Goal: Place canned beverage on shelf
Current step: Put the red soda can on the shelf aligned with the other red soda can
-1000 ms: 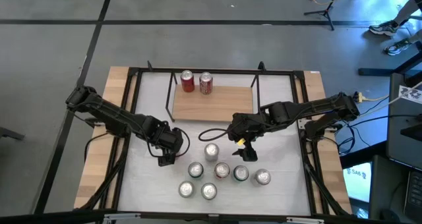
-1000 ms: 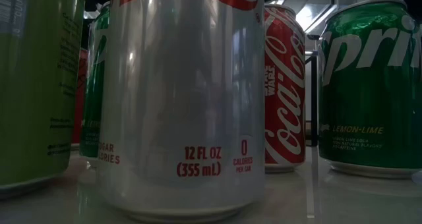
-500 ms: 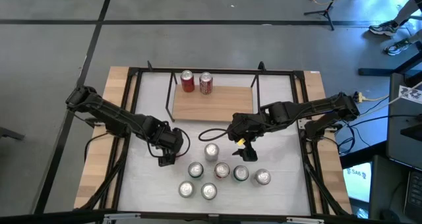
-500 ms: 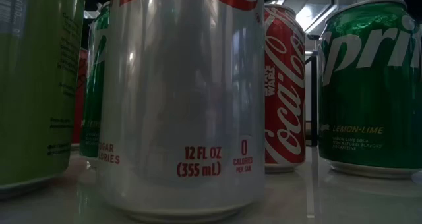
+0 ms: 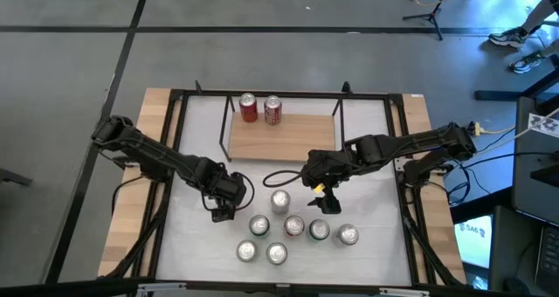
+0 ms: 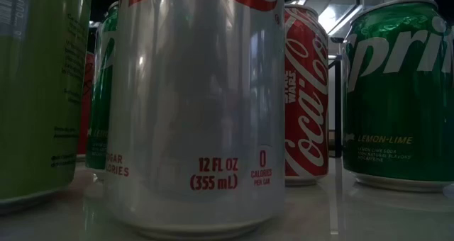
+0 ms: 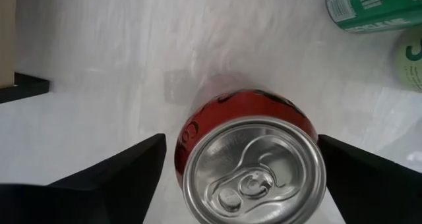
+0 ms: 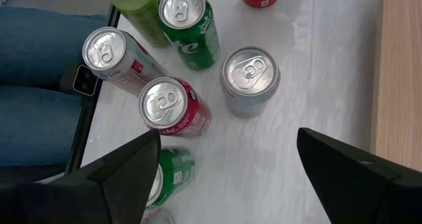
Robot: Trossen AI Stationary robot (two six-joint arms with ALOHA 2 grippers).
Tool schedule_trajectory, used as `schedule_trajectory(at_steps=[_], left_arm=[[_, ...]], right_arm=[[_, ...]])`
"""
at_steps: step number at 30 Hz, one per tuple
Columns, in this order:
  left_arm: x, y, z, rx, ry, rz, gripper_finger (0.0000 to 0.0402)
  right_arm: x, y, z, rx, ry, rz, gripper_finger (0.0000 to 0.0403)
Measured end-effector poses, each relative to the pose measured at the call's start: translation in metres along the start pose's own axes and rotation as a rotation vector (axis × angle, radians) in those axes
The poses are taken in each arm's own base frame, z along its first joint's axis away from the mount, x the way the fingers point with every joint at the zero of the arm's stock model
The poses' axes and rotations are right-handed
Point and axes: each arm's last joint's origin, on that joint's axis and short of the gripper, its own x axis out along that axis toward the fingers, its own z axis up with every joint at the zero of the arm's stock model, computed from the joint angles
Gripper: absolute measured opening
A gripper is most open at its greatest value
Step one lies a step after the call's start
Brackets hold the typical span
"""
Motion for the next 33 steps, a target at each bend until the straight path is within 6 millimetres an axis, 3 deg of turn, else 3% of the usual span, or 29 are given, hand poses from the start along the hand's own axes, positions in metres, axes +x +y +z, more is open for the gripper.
schedule_trajectory(at_steps=[10,19,28,33], left_arm=[[0.000,0.000,0.000,-0.012,0.012,-0.018,0.0278],[-0.005,0.010,0.007,-0.062,0.044,-0.069,0.0275],[-0.050,0.024,0.033,-0.054,-0.041,-0.083,0.0277],[-0.076,0.041,0.047,-0.069,-0.097,-0.069,0.0278]], right_arm=[[0.000,0.000,0.000,0.000,0.000,0.000,0.0351],[0.000,0.000,0.000,0.000,0.000,0.000,0.0351],[0.000,0.000,0.000,0.000,0.000,0.000,0.0351],[0.000,0.000,0.000,0.000,0.000,0.000,0.0351]])
